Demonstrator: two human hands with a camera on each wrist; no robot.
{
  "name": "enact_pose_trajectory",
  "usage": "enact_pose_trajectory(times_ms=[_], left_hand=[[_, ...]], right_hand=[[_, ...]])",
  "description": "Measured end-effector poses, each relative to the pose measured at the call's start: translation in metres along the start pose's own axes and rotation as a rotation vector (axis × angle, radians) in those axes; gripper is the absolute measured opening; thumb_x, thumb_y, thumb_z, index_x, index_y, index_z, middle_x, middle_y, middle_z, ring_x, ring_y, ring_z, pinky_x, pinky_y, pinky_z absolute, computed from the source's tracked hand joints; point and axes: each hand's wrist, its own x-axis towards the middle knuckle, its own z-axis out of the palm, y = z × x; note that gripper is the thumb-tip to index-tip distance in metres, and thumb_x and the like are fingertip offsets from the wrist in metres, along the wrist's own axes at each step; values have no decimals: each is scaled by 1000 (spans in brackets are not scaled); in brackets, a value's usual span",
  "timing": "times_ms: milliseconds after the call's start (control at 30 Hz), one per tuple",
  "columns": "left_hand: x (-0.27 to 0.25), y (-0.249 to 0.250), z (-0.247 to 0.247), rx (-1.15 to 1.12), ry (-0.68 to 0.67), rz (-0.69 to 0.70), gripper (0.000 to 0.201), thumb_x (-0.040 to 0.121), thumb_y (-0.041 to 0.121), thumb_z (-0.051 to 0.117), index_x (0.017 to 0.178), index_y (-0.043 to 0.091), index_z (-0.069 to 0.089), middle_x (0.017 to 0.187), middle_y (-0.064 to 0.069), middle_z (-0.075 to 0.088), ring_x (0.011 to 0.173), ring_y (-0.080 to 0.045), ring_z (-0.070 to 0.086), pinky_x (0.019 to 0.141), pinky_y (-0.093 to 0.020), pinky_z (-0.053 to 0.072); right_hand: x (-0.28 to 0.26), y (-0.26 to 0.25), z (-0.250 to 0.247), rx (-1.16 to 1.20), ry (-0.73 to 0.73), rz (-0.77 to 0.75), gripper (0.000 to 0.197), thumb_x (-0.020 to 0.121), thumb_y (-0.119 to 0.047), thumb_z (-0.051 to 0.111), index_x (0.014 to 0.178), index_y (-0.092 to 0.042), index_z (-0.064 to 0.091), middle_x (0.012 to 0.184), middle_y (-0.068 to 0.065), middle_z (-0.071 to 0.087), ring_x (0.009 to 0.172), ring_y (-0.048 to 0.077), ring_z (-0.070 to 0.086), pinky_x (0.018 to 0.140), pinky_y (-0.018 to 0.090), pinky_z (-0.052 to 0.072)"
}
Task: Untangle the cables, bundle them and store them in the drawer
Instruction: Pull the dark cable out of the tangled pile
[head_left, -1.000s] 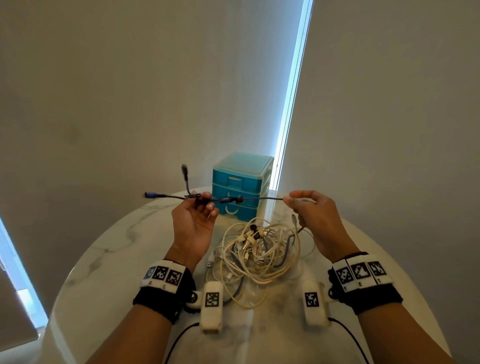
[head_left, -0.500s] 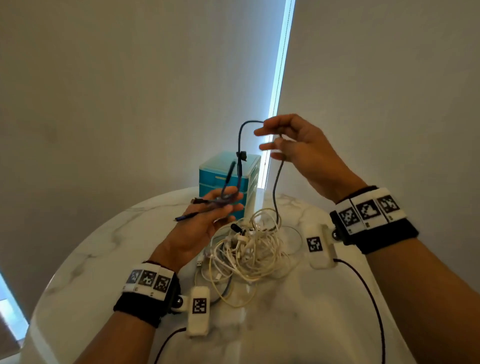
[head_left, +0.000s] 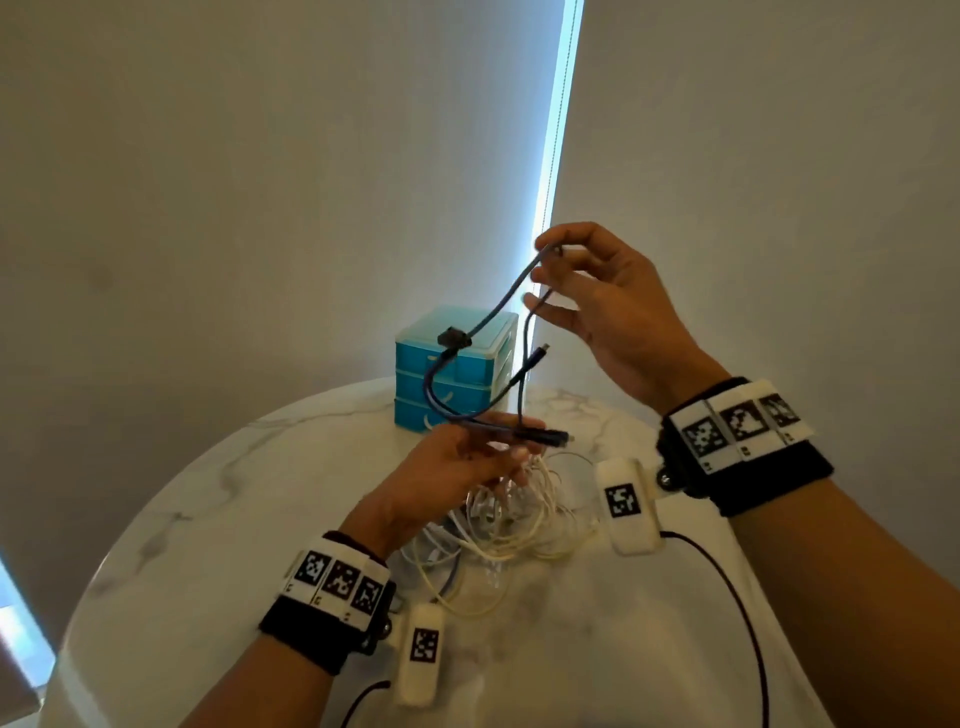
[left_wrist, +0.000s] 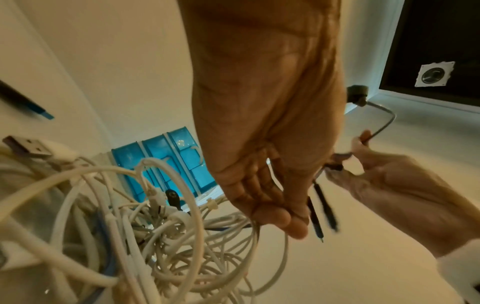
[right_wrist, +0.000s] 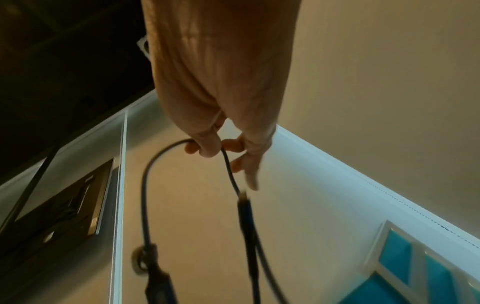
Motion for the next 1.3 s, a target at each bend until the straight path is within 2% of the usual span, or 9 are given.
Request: enact_pose_trajectory(times_ms=[233, 400, 533, 600, 733, 867, 967, 1167, 1300], left_hand=[[4, -5, -18, -13, 324, 104, 31, 96, -4, 71, 111, 21, 80, 106, -3, 82, 99, -15, 77, 72, -27, 59], [2, -6, -19, 86, 439, 142, 21, 92, 22, 83, 112, 26, 81, 107, 6, 81, 107, -13, 75, 78, -27, 62], [0, -2, -18, 177, 461, 147, 22, 92, 28, 82, 115, 29, 81, 107, 15, 80, 106, -7, 74, 88, -36, 65], [0, -2, -16, 201, 456, 161, 22, 92, 29, 82, 114, 29, 81, 107, 16, 80, 106, -9, 73, 89, -33, 64], [0, -2, -14, 162, 427, 165, 21, 89, 26, 85, 110, 27, 82, 106, 10, 82, 106, -15, 75, 89, -35, 64], [0, -2, -11, 168, 383, 139, 20, 88, 22, 86, 108, 24, 83, 101, 7, 82, 97, -14, 78, 81, -32, 65], [1, -4, -7, 177, 381, 95, 20, 88, 23, 86, 107, 24, 82, 93, 7, 83, 87, -13, 80, 80, -34, 67], [2, -1, 1, 210, 348, 38, 23, 86, 29, 89, 106, 24, 80, 92, 11, 82, 88, -7, 79, 84, -29, 65], [3, -3, -2, 435, 227, 33, 36, 82, 51, 88, 115, 47, 74, 112, 25, 74, 105, 7, 65, 88, -21, 54]], right_hand=[[-9, 2, -63, -223, 45, 67, 21, 103, -23, 71, 122, -24, 80, 86, 6, 60, 81, 17, 59, 90, 36, 59], [-19, 2, -77, 204, -98, 365, 26, 101, -9, 44, 104, -6, 70, 121, 22, 73, 123, 41, 71, 111, 53, 53], [-19, 9, -83, 377, -32, 485, 25, 99, -16, 49, 108, -1, 67, 120, 25, 70, 112, 36, 75, 96, 42, 62], [-17, 18, -83, 59, -28, 435, 24, 99, 1, 52, 110, -2, 72, 121, 17, 71, 97, 23, 75, 78, 30, 63], [-23, 29, -67, -745, -211, 308, 45, 93, 11, 54, 107, -21, 82, 109, -12, 70, 90, -6, 62, 78, 20, 44], [-36, 45, -30, -611, -320, 387, 40, 94, -45, 64, 119, -19, 80, 111, -11, 69, 102, 5, 63, 71, 18, 39], [-40, 67, -9, -561, -154, 280, 41, 85, -75, 70, 100, -38, 80, 114, -14, 62, 102, 1, 60, 75, 19, 44], [-33, 83, 5, -663, -4, 94, 25, 86, -64, 79, 92, -40, 79, 116, -11, 62, 110, 4, 60, 90, 25, 50], [-24, 59, 3, -679, 18, -3, 17, 89, -58, 79, 89, -41, 76, 112, -13, 67, 104, -2, 61, 81, 16, 47]])
